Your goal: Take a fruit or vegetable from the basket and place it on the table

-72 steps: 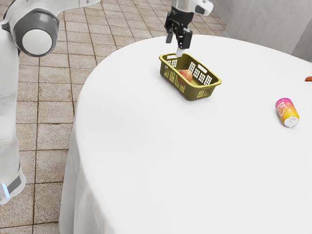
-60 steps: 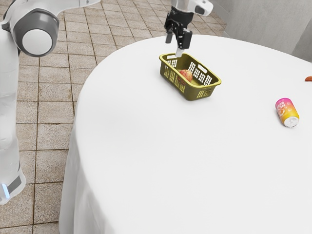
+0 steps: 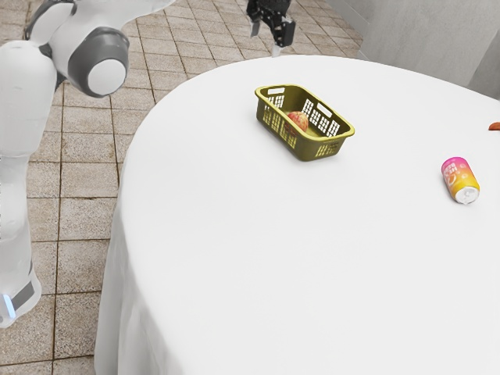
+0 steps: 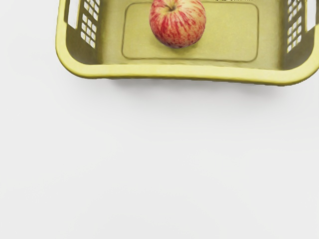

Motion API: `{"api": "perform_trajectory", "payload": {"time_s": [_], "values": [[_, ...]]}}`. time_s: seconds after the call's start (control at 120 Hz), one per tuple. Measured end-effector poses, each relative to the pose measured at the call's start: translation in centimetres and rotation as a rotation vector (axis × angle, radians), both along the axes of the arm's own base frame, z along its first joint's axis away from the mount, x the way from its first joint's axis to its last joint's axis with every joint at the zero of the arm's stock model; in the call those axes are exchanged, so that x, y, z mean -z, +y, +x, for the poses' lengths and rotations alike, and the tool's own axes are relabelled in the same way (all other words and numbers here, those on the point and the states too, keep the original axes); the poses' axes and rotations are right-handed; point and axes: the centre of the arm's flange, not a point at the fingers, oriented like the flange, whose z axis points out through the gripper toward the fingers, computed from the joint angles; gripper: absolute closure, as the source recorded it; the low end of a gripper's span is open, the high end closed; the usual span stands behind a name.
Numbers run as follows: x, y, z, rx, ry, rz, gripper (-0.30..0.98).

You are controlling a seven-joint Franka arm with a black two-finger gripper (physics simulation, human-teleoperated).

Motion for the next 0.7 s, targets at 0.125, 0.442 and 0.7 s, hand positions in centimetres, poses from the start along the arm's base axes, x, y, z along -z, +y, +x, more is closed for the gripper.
{"api": "perform_trajectory", "payload": {"time_s": [0.125,0.442,0.7], "values": [[3.4,3.0,1.8,-0.034,-0.003,-0.019,0.0],[9.2,7.0,5.7,-0.067,-0.063,-0.081,0.0],[14.2,9.0,10.8,-0.038,-0.135,-0.104,0.0]]}}
